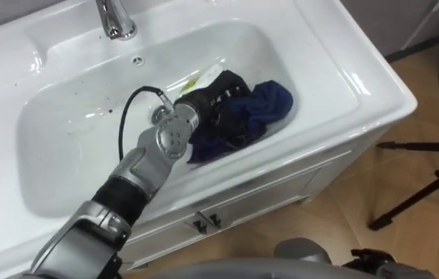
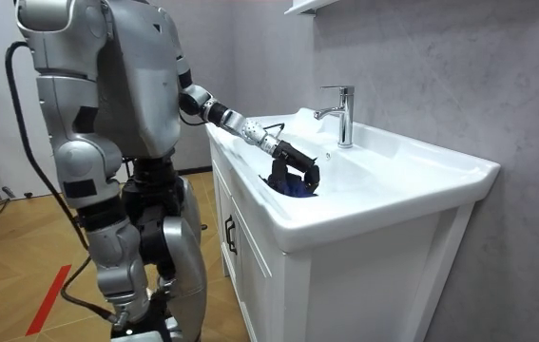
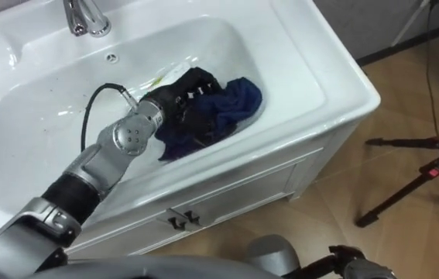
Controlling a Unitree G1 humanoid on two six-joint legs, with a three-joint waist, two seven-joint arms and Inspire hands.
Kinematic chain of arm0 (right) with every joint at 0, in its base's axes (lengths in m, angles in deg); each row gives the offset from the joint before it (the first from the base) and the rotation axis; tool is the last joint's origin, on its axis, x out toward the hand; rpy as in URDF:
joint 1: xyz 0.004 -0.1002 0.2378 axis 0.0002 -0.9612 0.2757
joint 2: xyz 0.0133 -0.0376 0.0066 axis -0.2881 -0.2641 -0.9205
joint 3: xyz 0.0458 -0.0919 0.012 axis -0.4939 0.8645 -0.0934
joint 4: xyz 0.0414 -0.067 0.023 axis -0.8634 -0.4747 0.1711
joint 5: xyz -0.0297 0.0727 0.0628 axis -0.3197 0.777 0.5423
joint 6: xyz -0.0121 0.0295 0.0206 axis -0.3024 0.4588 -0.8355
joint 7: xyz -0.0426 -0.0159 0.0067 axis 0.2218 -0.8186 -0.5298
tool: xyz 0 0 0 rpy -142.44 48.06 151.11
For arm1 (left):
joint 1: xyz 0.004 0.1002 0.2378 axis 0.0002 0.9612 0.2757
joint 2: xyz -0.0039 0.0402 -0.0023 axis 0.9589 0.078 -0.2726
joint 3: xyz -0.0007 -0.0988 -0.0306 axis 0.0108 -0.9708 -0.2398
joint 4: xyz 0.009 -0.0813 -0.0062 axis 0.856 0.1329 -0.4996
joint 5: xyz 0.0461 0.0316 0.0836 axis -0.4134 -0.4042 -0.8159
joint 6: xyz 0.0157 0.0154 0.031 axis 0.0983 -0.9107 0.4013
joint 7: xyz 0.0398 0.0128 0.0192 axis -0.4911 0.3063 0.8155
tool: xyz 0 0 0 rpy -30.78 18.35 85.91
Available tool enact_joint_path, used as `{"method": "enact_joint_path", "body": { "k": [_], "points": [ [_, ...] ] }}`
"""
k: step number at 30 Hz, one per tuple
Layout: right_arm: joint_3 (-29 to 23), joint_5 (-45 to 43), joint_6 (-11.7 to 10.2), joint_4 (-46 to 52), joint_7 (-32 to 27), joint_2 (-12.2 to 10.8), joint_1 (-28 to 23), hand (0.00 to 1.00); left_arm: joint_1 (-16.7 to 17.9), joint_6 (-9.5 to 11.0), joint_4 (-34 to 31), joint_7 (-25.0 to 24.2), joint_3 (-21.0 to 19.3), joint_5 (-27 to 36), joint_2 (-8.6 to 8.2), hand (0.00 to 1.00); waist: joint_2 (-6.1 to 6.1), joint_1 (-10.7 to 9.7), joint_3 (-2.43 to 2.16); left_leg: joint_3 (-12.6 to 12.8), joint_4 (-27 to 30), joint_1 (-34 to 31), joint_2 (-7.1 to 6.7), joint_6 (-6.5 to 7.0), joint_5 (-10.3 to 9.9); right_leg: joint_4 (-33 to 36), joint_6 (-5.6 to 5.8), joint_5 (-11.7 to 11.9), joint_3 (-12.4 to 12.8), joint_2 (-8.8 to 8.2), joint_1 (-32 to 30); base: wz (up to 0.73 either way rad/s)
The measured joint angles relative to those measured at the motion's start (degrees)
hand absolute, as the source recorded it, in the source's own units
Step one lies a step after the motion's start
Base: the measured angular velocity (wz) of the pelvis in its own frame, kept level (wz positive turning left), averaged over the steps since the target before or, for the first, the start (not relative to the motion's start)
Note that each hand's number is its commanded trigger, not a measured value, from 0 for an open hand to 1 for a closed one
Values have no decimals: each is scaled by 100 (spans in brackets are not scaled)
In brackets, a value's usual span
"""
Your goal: Wipe basin
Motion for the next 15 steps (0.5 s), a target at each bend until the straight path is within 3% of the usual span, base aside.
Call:
{"method": "enact_joint_path", "body": {
  "k": [2, 3, 5, 8, 10, 13, 15],
  "points": [
    [-242, -126, 95, 4, 4, -16, -104, 0, 103, 22, 412, 183, -346, -252, -2, 100, -21, 103, 2, 41, -28, 87, 12, -1, -1, 6, -28, -7, 93, 43, 43, -21],
    [-409, -172, 121, 12, -5, -22, -174, 0, 215, 26, 628, 309, -704, -519, 15, 100, -44, 139, -30, 86, -16, 97, 29, -2, -2, 4, -61, -11, 109, 50, 57, -18],
    [-534, -241, 199, 32, -3, -26, -342, 0, 275, 19, 950, 529, -1069, -904, 132, 100, -79, 162, -58, 103, -37, 143, 47, -12, -7, -24, -88, -24, 107, 84, 47, -4],
    [-782, -384, 372, 41, 0, 2, -508, 0, 420, -33, 1277, 754, -1551, -1480, 413, 100, -20, 342, -135, 168, -61, 209, 75, -60, -32, 22, -139, 6, 148, 140, 12, -17],
    [-1001, -452, 418, 220, 2, 42, -595, 0, 586, -238, 1401, 895, -1776, -1777, 699, 100, 70, 382, -183, 263, -119, 295, 108, -85, -21, 1, -163, 46, 244, 190, 49, -23],
    [-1403, -626, 409, 258, 8, 117, -586, 0, 773, -393, 1663, 1060, -2049, -2097, 882, 100, 255, 375, -199, 307, -231, 410, 149, -114, -17, 11, -171, 60, 277, 211, 100, -11],
    [-1521, -641, 421, 270, 11, 170, -595, 0, 880, -430, 1713, 1138, -2214, -2293, 915, 100, 344, 378, -199, 327, -248, 445, 147, -115, -17, 30, -170, 59, 300, 217, 115, -8]
  ]
}}
